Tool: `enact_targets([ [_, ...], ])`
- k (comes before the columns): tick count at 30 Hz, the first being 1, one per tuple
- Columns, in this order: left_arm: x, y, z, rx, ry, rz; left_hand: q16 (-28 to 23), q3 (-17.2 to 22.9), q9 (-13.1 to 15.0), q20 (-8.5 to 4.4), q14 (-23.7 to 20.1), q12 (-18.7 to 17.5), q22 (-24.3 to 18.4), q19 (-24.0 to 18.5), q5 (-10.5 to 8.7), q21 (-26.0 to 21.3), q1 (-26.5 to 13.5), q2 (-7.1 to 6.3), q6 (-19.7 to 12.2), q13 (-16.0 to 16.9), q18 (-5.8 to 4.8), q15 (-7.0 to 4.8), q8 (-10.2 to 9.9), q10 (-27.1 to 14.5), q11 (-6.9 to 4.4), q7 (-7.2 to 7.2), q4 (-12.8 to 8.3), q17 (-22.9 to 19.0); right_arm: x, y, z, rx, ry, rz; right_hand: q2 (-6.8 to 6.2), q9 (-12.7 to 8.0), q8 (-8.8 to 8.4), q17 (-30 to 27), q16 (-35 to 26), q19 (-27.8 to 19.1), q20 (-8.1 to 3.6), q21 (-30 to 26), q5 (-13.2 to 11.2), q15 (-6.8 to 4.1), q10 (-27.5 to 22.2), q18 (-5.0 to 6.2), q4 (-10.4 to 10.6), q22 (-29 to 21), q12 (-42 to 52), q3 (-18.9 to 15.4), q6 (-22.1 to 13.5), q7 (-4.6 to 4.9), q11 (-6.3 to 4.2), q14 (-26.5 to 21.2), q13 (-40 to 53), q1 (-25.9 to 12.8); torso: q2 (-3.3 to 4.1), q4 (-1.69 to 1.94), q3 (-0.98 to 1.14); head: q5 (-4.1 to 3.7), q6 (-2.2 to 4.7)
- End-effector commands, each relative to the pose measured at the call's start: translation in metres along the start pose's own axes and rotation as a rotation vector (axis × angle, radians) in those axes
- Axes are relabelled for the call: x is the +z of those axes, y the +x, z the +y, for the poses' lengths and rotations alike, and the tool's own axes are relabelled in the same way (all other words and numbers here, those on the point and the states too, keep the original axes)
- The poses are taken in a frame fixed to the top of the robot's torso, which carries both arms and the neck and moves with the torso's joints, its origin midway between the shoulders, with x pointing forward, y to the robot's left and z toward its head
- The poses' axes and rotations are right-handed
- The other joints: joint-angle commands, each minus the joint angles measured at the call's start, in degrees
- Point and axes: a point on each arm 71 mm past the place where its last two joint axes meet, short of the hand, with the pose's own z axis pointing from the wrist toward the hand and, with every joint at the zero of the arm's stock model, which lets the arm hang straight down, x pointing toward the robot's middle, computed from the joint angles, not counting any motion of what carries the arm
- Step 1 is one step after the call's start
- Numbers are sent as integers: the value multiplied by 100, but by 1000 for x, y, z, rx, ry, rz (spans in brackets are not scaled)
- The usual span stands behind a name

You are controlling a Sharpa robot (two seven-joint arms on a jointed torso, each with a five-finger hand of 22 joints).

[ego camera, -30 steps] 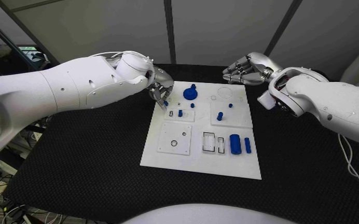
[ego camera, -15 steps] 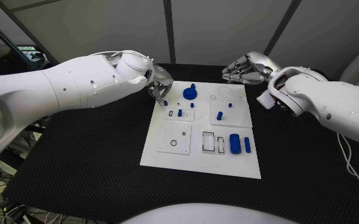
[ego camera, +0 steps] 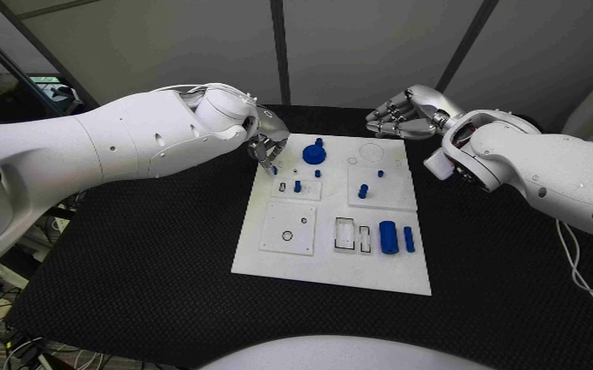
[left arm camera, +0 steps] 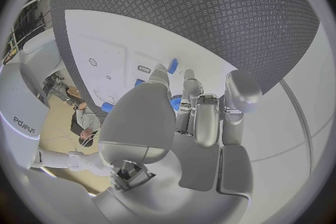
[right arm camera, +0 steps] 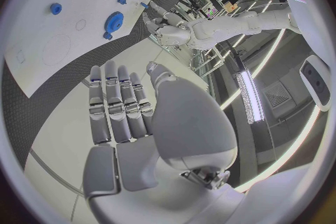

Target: Assemble the parts on the task board

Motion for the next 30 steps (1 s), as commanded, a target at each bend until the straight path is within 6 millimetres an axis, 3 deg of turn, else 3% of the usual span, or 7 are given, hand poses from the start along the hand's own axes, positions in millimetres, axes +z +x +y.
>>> enact_targets([
  [1, 1, -1, -2, 16, 16, 0, 39, 44, -6, -25, 236, 0, 754, 11, 30, -4, 48, 29, 24, 4, -152, -39, -12, 24, -22, -25, -4, 894, 1, 0, 2, -1, -10, 4, 31, 7, 14, -6, -6, 38, 6, -38, 22, -10, -39, 34, 5, -2, 22, 24, -37, -13, 2, -43, -4, 10, 3, -2, 2, 5, -1],
  [30, 5, 4, -7, 13, 33, 34, 50, 129, -32, -28, 243, -4, 764, 17, 33, -5, 140, 133, 44, 16, -154, -47, -60, 41, -34, -38, -22, 907, 1, 1, 3, 0, -13, 8, 37, 7, 15, -8, -5, 41, 7, -43, 25, -11, -39, 34, 6, -2, 23, 29, -38, -14, 1, -42, -4, 9, -1, 2, 2, -7, -26],
])
